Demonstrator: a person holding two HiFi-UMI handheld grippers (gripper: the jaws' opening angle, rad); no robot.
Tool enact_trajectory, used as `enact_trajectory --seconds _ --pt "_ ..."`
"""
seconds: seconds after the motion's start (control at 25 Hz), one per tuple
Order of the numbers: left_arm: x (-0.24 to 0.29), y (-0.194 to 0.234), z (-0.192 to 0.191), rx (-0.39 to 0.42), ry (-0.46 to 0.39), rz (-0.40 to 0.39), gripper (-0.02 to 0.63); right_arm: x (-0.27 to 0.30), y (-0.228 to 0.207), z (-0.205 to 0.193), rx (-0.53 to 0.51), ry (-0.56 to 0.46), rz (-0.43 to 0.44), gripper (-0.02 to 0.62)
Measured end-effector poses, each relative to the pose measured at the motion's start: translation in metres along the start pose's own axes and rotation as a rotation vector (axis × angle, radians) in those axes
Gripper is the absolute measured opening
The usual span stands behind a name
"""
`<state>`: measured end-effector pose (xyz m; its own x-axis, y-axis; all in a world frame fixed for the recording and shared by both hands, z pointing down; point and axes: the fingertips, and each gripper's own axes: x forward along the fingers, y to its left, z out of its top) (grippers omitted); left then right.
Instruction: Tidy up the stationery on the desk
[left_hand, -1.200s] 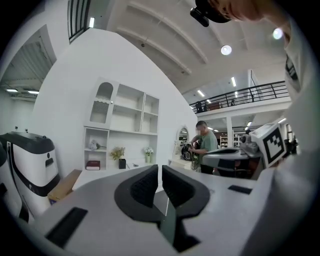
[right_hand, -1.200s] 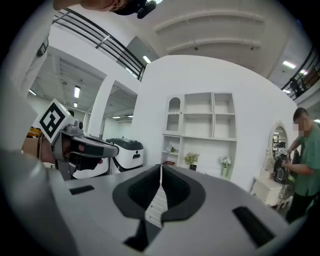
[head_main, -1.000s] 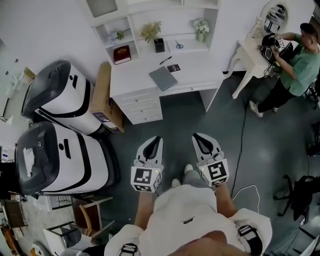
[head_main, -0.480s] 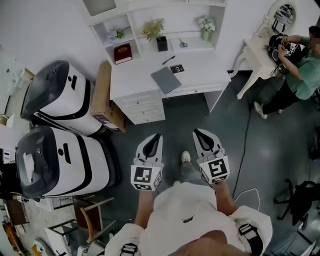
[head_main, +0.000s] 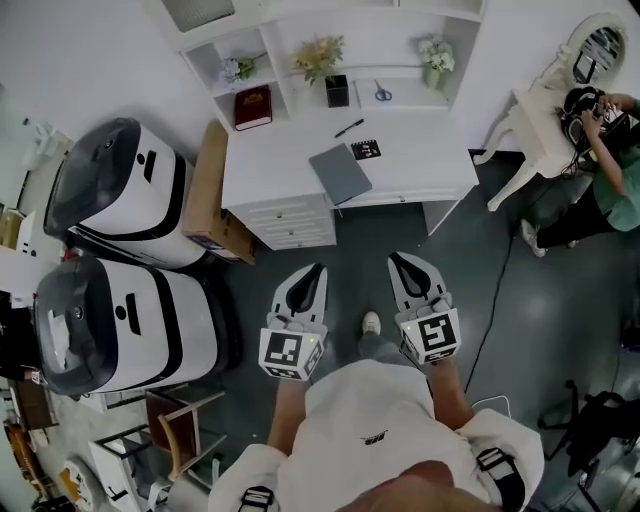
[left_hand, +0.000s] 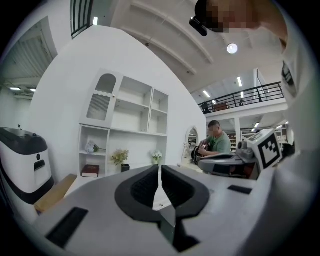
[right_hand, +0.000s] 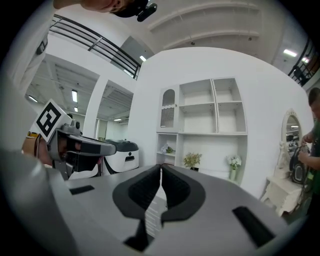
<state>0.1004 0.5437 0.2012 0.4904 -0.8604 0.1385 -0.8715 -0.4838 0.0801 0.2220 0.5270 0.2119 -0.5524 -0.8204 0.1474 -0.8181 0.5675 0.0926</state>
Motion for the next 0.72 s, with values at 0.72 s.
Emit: enact_trajectory --seconds 0.72 --pt "0.122 0.044 -0.019 -0.047 0.06 0.101 0.0 0.099 -0.094 -0.032 0.026 0.04 0.073 0.002"
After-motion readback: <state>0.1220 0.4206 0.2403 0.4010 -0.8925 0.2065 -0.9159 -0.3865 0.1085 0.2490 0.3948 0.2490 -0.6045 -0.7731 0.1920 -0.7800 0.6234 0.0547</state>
